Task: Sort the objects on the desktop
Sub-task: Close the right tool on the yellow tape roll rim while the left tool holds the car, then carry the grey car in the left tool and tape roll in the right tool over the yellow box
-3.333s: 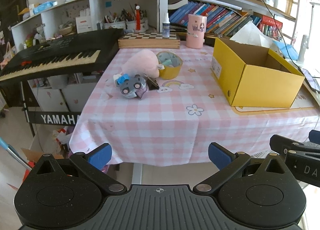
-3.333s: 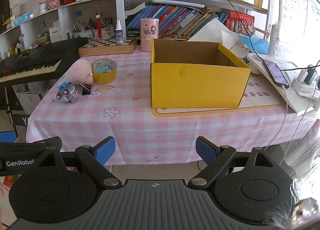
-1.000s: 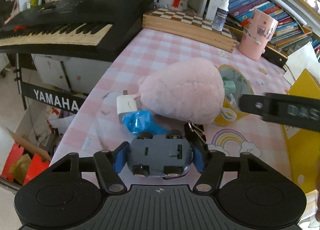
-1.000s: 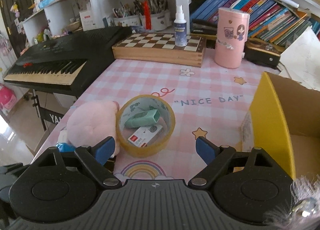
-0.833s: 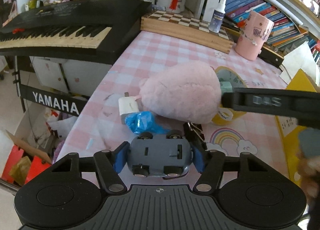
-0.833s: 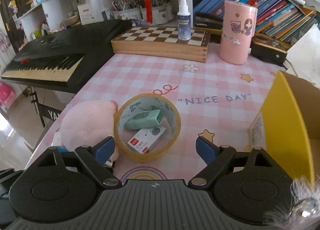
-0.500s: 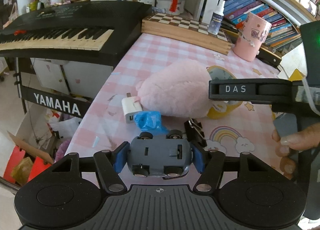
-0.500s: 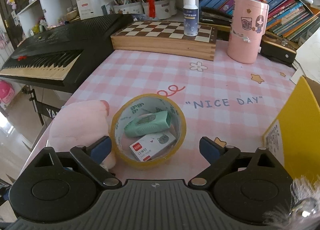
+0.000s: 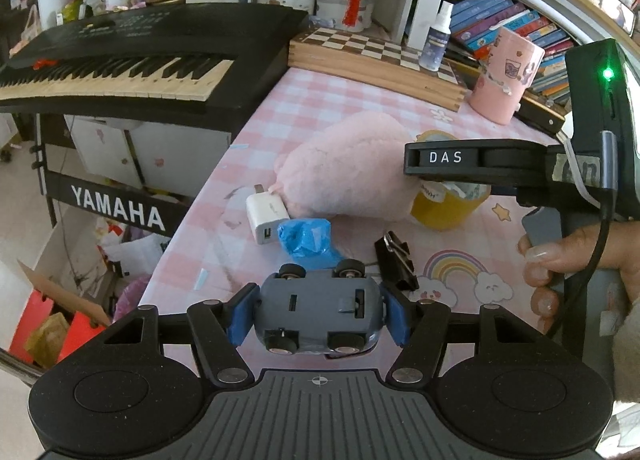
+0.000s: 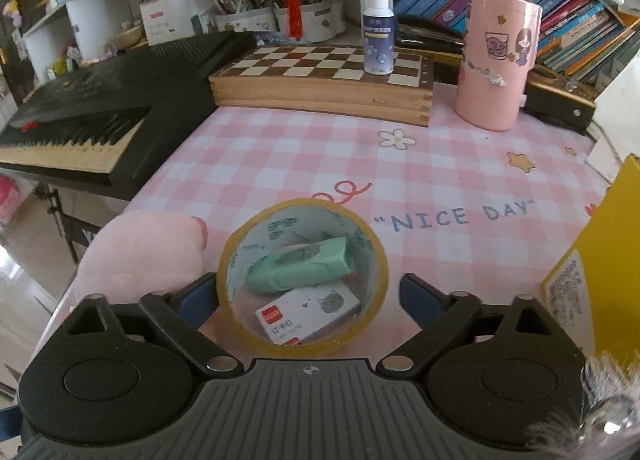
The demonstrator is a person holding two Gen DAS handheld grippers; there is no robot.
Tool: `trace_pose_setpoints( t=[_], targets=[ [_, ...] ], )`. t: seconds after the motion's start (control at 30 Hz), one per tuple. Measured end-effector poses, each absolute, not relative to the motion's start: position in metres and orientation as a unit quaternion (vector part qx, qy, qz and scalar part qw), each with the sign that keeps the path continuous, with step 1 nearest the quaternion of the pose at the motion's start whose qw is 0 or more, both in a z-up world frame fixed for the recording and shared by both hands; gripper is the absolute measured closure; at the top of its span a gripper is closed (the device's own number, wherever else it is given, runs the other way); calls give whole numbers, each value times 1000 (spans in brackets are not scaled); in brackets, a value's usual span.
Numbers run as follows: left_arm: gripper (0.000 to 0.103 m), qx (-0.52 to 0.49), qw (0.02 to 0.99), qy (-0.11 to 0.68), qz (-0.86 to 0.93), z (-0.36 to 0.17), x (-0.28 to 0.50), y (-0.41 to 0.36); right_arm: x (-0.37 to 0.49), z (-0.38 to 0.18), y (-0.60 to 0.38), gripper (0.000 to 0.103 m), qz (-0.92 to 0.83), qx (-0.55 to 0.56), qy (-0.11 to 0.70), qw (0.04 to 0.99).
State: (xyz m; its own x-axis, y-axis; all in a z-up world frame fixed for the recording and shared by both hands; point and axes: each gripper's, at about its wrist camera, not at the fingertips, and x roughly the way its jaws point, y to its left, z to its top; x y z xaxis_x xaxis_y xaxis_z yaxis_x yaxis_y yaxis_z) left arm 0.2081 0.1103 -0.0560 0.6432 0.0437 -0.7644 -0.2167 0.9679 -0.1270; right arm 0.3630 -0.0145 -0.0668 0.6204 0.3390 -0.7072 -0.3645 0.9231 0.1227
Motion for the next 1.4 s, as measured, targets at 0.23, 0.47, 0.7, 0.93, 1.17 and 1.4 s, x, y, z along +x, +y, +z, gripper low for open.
trace_pose_setpoints(
  t=[0.23, 0.47, 0.7, 0.93, 1.17, 1.4],
  targets=[
    [39, -106, 912, 391, 65, -43, 199, 112, 346, -46, -26, 19, 185, -9, 346, 920],
    [39, -122, 928, 348, 42, -21, 188, 118, 312, 1, -48, 19, 185, 6, 289, 939],
    [39, -139, 941, 310, 8, 2, 170, 122, 264, 28, -70, 19, 189, 7, 281, 941],
    [39, -131, 946, 295, -36, 19, 137, 117, 207, 36, -86, 19, 182, -3, 288, 940],
    [39, -106, 944, 303, -74, 20, 99, 107, 146, 31, -98, 19, 154, 10, 301, 941],
    [39, -93, 936, 318, -117, 16, 63, 101, 90, 18, -106, 19, 109, 37, 319, 941]
  ],
)
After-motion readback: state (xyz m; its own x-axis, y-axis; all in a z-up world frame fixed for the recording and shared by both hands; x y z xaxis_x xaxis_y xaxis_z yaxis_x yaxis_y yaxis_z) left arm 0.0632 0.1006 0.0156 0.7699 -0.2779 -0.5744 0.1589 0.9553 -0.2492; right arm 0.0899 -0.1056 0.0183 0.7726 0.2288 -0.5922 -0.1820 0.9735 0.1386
